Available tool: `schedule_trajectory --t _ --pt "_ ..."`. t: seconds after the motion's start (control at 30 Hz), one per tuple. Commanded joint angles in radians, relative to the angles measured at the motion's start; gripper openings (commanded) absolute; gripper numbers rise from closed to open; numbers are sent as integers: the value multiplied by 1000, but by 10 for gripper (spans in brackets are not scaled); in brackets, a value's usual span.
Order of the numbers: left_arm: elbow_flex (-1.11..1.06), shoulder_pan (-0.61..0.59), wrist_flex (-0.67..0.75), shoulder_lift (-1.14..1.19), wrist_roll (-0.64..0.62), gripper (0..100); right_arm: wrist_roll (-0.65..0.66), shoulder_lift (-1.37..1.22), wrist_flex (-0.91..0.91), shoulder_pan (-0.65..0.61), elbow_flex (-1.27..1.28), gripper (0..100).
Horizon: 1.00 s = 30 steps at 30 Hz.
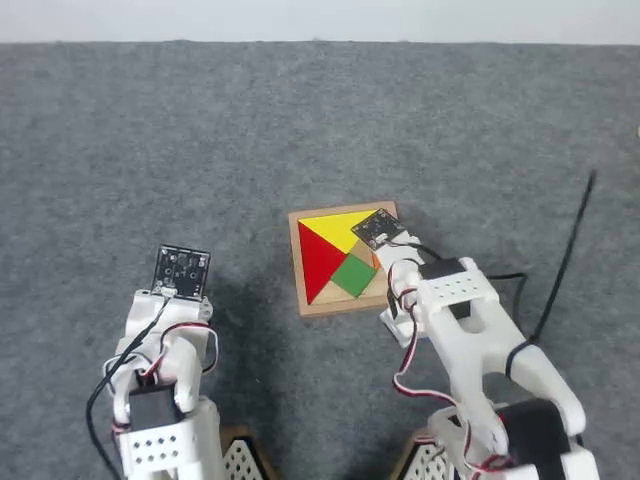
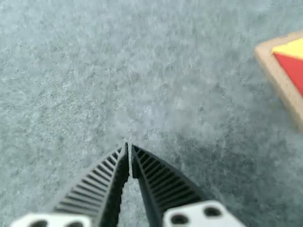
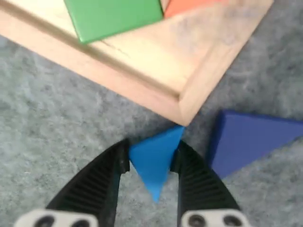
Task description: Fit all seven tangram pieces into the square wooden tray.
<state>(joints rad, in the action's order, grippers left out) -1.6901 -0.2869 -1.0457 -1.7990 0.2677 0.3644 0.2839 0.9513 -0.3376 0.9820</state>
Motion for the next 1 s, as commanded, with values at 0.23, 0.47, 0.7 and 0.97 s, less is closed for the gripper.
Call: schedule_trajectory --t 0.23,0.47,0.7,0.97 --pt "7 -8 -6 -12 14 12 -138 31 68 5 -75 11" --pt "7 -8 -6 -12 14 12 -732 130 162 -4 -236 16" --pt "7 -8 -6 -12 14 12 -1051 137 124 -186 -279 32" --pt "7 -6 -6 -12 14 12 -1341 64 -354 -228 -164 14"
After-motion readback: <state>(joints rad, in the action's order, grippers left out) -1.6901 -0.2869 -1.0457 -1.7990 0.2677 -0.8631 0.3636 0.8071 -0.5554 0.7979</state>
